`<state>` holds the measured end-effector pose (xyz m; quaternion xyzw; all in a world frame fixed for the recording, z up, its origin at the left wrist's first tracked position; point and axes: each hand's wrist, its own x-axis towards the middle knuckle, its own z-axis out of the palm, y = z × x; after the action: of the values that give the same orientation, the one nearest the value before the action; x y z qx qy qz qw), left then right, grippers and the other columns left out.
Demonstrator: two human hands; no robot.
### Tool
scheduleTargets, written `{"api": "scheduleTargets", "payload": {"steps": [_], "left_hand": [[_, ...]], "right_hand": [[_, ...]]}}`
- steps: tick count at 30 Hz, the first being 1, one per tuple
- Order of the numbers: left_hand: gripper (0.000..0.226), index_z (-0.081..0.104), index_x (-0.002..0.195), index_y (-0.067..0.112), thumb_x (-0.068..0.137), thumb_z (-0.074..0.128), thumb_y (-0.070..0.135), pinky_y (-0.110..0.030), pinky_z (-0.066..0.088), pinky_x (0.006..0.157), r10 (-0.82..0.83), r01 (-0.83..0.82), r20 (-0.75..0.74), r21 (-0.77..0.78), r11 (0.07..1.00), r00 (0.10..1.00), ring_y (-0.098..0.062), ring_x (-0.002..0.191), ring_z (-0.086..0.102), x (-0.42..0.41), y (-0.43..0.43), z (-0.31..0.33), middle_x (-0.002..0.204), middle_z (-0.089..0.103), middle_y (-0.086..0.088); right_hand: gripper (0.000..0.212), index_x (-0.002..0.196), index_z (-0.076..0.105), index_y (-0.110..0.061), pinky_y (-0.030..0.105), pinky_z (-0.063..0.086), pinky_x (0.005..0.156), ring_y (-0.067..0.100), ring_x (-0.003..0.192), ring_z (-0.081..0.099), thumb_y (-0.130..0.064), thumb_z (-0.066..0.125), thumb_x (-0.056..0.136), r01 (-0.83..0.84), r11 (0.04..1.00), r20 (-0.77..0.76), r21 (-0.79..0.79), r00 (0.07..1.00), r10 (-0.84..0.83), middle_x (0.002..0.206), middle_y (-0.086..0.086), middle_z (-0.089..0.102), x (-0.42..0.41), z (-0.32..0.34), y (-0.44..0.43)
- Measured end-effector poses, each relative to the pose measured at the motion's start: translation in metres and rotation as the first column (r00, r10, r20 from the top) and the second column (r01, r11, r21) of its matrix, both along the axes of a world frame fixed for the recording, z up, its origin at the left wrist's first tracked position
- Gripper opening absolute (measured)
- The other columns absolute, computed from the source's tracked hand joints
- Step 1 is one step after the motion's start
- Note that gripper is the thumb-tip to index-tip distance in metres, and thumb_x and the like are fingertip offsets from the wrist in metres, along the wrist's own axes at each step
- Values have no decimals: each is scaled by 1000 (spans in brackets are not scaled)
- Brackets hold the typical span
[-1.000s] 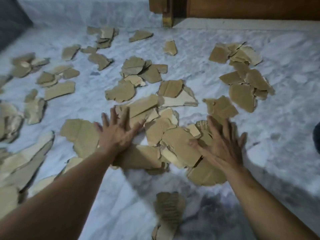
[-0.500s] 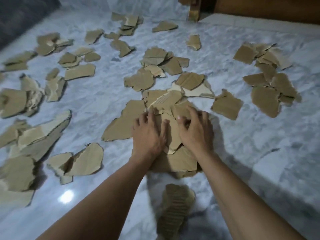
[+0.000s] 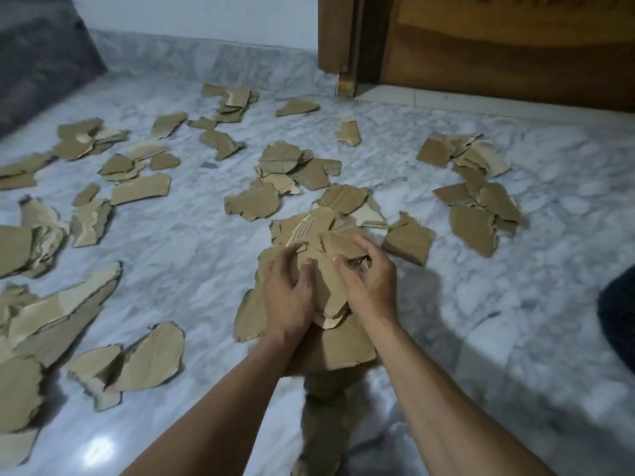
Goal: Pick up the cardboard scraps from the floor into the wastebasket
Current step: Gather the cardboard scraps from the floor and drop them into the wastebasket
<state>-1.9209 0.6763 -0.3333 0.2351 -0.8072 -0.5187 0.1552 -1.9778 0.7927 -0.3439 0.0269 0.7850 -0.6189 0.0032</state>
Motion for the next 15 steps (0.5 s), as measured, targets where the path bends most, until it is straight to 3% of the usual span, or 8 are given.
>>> {"api": "scheduleTargets", "payload": {"steps": [2, 4, 5, 8, 11, 15], "left_hand": [[34, 57, 133, 37, 100, 54, 43, -25, 47, 87, -31, 29, 15, 103, 994, 999, -16, 117, 59, -2, 8, 15, 124, 60, 10], [34, 60, 128, 38, 95, 58, 45, -34, 54, 91, -35, 44, -52, 177, 983, 998, -17, 112, 63, -7, 19, 30, 122, 65, 7], [29, 62, 122, 39, 93, 59, 44, -37, 54, 93, -30, 48, -96, 197, 979, 995, -18, 112, 64, -12, 28, 40, 122, 66, 6], [22, 58, 117, 41, 96, 62, 35, -28, 49, 93, -70, 118, -209, 227, 967, 975, -15, 117, 60, -30, 58, 77, 122, 62, 8], [31, 62, 121, 37, 90, 62, 43, -38, 52, 100, -115, 197, -306, 253, 947, 945, -12, 115, 62, -52, 95, 125, 122, 66, 9], [23, 65, 118, 28, 95, 64, 26, -24, 52, 92, -171, 348, -481, 308, 885, 860, -2, 105, 64, -79, 161, 203, 113, 69, 10]], "right_hand": [[54, 135, 62, -21, 34, 48, 108, 6, 132, 52, -32, 79, 86, 31, 1000, -55, 4, 998, -30, 141, -5, 60, 3, 12, 10], [51, 136, 63, -22, 30, 47, 109, 5, 131, 52, -29, 77, 87, 60, 998, -112, 28, 992, -56, 140, -5, 61, 4, 33, 25], [50, 135, 63, -22, 30, 48, 108, 5, 130, 53, -30, 77, 87, 78, 996, -155, 33, 985, -72, 138, -5, 62, 4, 46, 34], [50, 133, 64, -24, 32, 49, 106, 3, 129, 54, -36, 75, 86, 118, 992, -276, 41, 956, -103, 137, -7, 63, -3, 92, 66], [49, 133, 65, -20, 33, 47, 108, 6, 129, 54, -33, 75, 87, 207, 975, -396, 78, 904, -160, 136, -4, 64, -11, 149, 105], [47, 131, 67, -16, 29, 46, 107, 6, 126, 56, -28, 75, 87, 334, 939, -568, 79, 789, -233, 132, -2, 66, -17, 236, 169]]}}
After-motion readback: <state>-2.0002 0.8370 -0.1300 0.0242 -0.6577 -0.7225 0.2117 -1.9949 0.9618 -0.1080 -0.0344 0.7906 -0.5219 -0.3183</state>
